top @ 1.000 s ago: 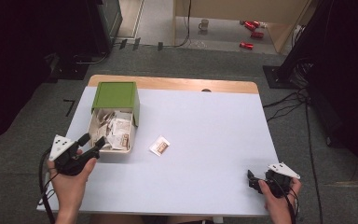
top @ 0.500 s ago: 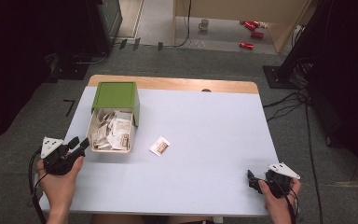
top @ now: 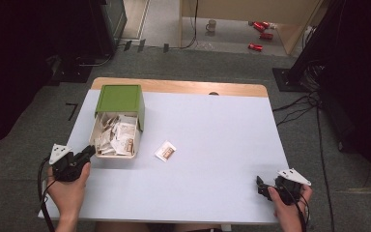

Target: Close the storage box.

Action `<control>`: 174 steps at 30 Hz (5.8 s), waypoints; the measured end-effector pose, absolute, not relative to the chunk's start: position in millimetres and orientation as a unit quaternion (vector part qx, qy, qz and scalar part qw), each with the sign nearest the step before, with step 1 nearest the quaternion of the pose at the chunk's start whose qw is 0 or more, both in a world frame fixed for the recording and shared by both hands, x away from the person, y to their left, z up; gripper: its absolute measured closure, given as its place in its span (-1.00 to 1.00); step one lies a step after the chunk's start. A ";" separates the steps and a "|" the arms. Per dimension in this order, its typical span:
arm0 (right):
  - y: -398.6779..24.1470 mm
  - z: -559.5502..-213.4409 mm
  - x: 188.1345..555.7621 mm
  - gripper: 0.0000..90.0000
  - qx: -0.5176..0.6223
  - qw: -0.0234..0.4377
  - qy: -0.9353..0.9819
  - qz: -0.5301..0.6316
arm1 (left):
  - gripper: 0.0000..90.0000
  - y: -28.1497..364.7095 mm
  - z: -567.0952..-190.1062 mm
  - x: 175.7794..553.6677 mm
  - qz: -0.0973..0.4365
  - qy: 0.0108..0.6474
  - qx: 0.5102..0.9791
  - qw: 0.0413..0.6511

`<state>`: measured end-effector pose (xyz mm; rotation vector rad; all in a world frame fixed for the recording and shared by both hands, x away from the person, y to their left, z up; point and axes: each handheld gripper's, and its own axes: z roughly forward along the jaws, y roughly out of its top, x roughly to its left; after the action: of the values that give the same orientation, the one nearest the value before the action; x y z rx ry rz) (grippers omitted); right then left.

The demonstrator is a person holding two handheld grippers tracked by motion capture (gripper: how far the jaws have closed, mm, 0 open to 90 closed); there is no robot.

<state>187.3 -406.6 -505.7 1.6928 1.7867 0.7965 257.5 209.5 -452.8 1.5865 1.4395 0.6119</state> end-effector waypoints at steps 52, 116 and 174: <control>-406.9 -505.7 187.4 -0.84 0.630 0.273 0.664 0.296 | 0.99 195.7 -439.5 320.6 0.237 0.592 0.652 0.410; -406.6 -505.6 187.1 -0.84 0.630 0.273 0.663 0.296 | 0.11 176.0 -472.7 314.2 0.202 0.593 0.680 0.381; -406.5 -505.6 187.0 -0.84 0.629 0.274 0.664 0.296 | -1.00 216.7 -465.2 244.0 0.230 0.588 0.703 0.328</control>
<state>187.0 -406.5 -505.6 1.6929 1.7860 0.7960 244.0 216.7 -465.2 1.8392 1.5399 0.6021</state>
